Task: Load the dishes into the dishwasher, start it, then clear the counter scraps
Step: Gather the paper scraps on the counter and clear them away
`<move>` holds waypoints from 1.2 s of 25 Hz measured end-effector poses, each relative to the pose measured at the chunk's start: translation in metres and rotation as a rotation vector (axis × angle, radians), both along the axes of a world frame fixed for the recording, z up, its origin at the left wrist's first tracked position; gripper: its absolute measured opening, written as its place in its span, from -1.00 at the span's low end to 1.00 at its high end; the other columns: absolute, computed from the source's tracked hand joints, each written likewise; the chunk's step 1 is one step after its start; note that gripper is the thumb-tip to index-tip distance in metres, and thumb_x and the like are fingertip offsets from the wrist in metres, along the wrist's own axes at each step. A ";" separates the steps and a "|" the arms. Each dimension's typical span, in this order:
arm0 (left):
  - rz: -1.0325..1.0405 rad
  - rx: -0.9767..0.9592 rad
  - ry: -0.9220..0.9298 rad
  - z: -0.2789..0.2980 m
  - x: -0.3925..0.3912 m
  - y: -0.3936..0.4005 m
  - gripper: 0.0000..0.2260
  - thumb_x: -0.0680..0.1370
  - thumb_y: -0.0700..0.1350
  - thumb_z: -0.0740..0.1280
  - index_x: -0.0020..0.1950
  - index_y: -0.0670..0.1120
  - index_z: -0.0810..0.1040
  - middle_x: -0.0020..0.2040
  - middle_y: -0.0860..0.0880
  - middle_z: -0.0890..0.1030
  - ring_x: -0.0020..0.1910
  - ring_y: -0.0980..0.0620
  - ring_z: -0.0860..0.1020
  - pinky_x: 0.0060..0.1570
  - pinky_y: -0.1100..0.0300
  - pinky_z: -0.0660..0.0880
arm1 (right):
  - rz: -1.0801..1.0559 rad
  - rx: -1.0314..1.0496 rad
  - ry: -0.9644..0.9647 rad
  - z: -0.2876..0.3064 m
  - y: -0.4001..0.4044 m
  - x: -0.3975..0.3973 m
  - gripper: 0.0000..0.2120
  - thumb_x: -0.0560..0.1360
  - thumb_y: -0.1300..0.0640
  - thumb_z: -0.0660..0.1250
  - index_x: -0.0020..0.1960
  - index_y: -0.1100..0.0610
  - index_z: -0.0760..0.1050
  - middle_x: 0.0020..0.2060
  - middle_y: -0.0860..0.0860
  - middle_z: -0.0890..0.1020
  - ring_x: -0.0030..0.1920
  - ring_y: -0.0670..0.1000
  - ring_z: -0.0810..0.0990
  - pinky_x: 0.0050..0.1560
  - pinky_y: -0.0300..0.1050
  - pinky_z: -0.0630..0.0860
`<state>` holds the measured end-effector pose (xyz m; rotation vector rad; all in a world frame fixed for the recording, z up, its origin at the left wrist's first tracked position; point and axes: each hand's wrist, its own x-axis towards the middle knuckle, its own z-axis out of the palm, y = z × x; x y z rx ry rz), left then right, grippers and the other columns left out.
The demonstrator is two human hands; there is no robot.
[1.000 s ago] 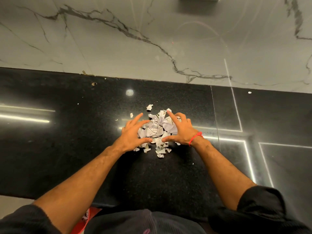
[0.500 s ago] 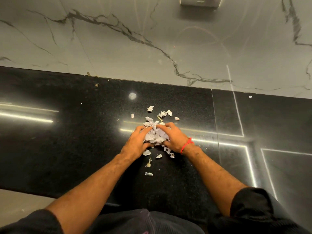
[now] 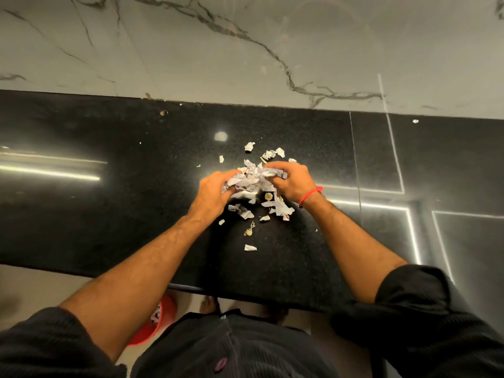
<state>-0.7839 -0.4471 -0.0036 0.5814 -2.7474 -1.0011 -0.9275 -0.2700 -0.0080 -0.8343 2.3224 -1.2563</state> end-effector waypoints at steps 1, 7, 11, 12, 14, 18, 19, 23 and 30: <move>0.030 0.007 0.012 -0.001 0.005 -0.002 -0.63 0.55 -0.17 0.44 0.37 -0.03 0.58 0.16 -0.08 0.64 0.13 0.04 0.55 0.20 0.22 0.41 | -0.043 -0.023 -0.043 0.000 0.002 0.005 -0.82 0.52 0.20 0.41 0.11 0.06 0.66 -0.26 -0.11 0.65 -0.42 -0.25 0.56 -0.21 -0.38 0.52; 0.054 0.043 0.068 0.000 0.042 -0.019 -0.68 0.54 -0.17 0.46 0.29 0.00 0.63 -0.02 -0.03 0.62 0.04 -0.03 0.58 0.09 0.21 0.41 | -0.112 -0.176 -0.141 0.020 -0.016 0.049 -0.82 0.51 0.25 0.42 -0.06 -0.04 0.63 -0.39 0.03 0.57 -0.45 0.03 0.53 -0.35 -0.06 0.57; 0.011 0.047 0.176 0.014 0.077 -0.042 -0.70 0.53 -0.12 0.48 0.26 0.01 0.65 -0.02 -0.02 0.64 -0.03 0.09 0.55 0.05 0.27 0.43 | -0.110 -0.287 -0.222 0.026 -0.060 0.106 -0.82 0.50 0.26 0.44 0.02 0.02 0.62 -0.30 0.04 0.58 -0.35 -0.02 0.52 -0.39 -0.13 0.53; 0.014 0.048 0.198 0.018 0.089 -0.051 -0.70 0.52 -0.12 0.48 0.26 0.00 0.65 -0.01 0.01 0.64 -0.03 0.11 0.55 0.04 0.31 0.42 | -0.090 -0.291 -0.225 0.025 -0.073 0.122 -0.82 0.50 0.26 0.43 0.06 0.06 0.61 -0.28 0.04 0.59 -0.34 -0.04 0.53 -0.40 -0.16 0.53; 0.036 0.056 0.224 0.024 0.120 -0.068 -0.68 0.52 -0.12 0.48 0.27 -0.02 0.64 0.00 0.04 0.63 -0.02 0.14 0.55 0.01 0.45 0.39 | -0.063 -0.290 -0.221 0.023 -0.096 0.156 -0.79 0.52 0.28 0.41 0.15 0.18 0.59 -0.25 0.08 0.61 -0.32 -0.02 0.54 -0.39 -0.13 0.54; 0.042 0.030 0.238 0.038 0.185 -0.102 -0.67 0.53 -0.17 0.48 0.29 -0.03 0.63 0.02 -0.03 0.66 -0.03 0.10 0.59 0.04 0.38 0.47 | -0.046 -0.384 -0.264 0.027 -0.138 0.223 -0.77 0.53 0.37 0.35 0.18 0.27 0.54 -0.30 0.09 0.56 -0.33 0.02 0.50 -0.37 -0.06 0.55; 0.063 0.028 0.249 0.040 0.200 -0.110 -0.67 0.53 -0.18 0.47 0.29 -0.03 0.63 0.02 -0.05 0.66 -0.03 0.08 0.60 0.05 0.33 0.49 | -0.033 -0.392 -0.268 0.029 -0.149 0.240 -0.78 0.54 0.38 0.34 0.18 0.27 0.53 -0.31 0.08 0.56 -0.34 0.03 0.49 -0.36 -0.05 0.55; 0.215 0.047 0.273 0.035 0.257 -0.135 -0.68 0.54 -0.18 0.46 0.30 -0.04 0.63 0.02 -0.06 0.67 -0.01 0.07 0.61 0.08 0.33 0.50 | 0.075 -0.383 -0.304 0.027 -0.190 0.287 -0.79 0.55 0.36 0.34 0.17 0.21 0.54 -0.34 0.01 0.58 -0.38 0.00 0.51 -0.37 -0.07 0.54; 0.517 -0.014 0.252 0.030 0.363 -0.172 -0.66 0.51 -0.23 0.44 0.28 -0.07 0.64 0.09 -0.07 0.70 0.06 0.02 0.64 0.17 0.23 0.51 | 0.370 -0.309 -0.341 0.018 -0.268 0.356 -0.76 0.52 0.33 0.37 0.16 0.14 0.58 -0.27 0.03 0.64 -0.41 0.04 0.55 -0.29 0.00 0.55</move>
